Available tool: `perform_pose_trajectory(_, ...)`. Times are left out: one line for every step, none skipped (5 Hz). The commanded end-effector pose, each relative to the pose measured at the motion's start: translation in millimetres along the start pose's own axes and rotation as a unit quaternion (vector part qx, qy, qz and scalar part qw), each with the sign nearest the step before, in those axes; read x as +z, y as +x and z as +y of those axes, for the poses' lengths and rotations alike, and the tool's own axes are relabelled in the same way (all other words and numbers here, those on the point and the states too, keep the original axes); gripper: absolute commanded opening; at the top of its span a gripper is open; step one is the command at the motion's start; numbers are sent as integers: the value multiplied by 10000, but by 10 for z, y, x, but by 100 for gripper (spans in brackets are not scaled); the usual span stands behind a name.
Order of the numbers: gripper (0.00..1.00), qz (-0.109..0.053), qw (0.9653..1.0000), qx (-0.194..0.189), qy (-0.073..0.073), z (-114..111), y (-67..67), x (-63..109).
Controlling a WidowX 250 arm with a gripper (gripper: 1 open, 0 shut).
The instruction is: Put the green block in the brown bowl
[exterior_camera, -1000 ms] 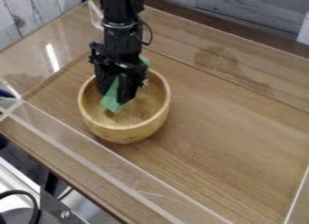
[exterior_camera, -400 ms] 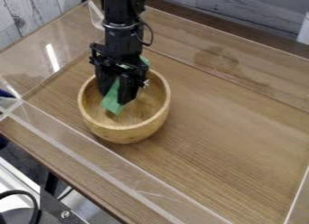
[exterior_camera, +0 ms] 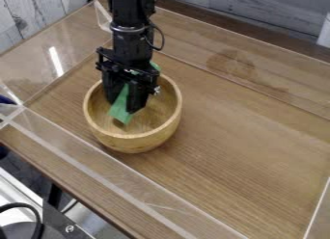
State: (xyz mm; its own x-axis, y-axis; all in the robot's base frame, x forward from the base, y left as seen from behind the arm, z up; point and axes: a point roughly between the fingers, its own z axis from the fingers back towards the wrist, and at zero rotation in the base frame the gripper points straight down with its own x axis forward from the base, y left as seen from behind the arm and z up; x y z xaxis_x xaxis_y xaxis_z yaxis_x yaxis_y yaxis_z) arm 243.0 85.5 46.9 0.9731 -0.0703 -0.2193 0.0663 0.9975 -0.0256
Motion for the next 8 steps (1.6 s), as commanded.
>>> perform_pose_trajectory(0,-160,9999,-17,58,-8,54,101)
perform_pose_trajectory(0,-157,9999,-20,45,-24,59,108)
perform_pose_trajectory(0,-151,9999,-21,31,-37,62,117)
perform_pose_trajectory(100,-155,9999,-17,20,-54,53,161)
perform_pose_trajectory(100,-211,9998,-9,1,-68,48,228)
perform_pose_trajectory(100,-305,9995,-8,-16,-83,45,313)
perform_pose_trajectory(100,-396,9992,-7,-24,-101,45,398)
perform_pose_trajectory(100,-427,9991,5,-31,-110,43,441)
